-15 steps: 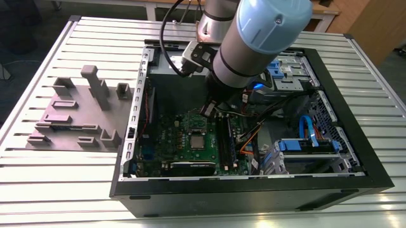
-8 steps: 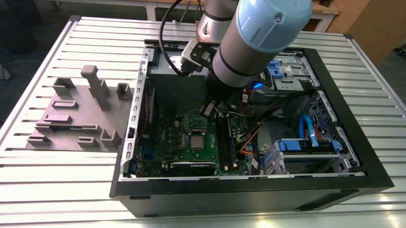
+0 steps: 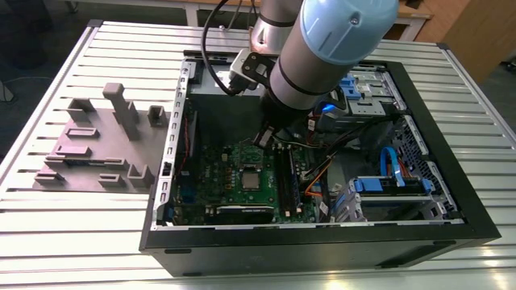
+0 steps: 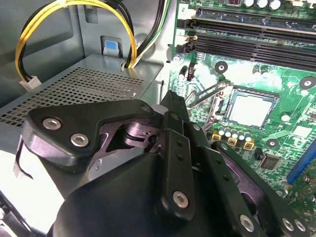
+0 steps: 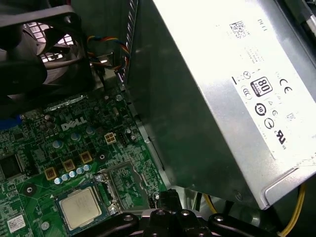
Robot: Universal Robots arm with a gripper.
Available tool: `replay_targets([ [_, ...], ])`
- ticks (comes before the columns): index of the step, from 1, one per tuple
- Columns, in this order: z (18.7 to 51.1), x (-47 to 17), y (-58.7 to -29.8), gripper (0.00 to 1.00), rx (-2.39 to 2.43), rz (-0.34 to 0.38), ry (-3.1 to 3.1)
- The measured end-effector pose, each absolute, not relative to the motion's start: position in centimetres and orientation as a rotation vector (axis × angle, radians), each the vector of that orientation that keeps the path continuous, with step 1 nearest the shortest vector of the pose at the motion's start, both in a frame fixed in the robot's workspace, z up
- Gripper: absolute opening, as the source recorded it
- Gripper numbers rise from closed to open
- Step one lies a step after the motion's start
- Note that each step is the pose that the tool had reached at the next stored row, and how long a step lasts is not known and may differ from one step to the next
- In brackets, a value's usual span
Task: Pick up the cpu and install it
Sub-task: 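Close the cpu cover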
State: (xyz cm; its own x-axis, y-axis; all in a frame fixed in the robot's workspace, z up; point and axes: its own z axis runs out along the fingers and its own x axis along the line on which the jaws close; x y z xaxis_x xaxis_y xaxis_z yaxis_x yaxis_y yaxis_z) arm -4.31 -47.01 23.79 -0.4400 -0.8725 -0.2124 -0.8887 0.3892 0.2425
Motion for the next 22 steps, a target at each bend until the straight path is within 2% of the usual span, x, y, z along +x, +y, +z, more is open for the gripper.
replay_targets([
  [22, 24.13, -4.57, -47.39, 0.11, -1.636, 0.498, 2.576],
])
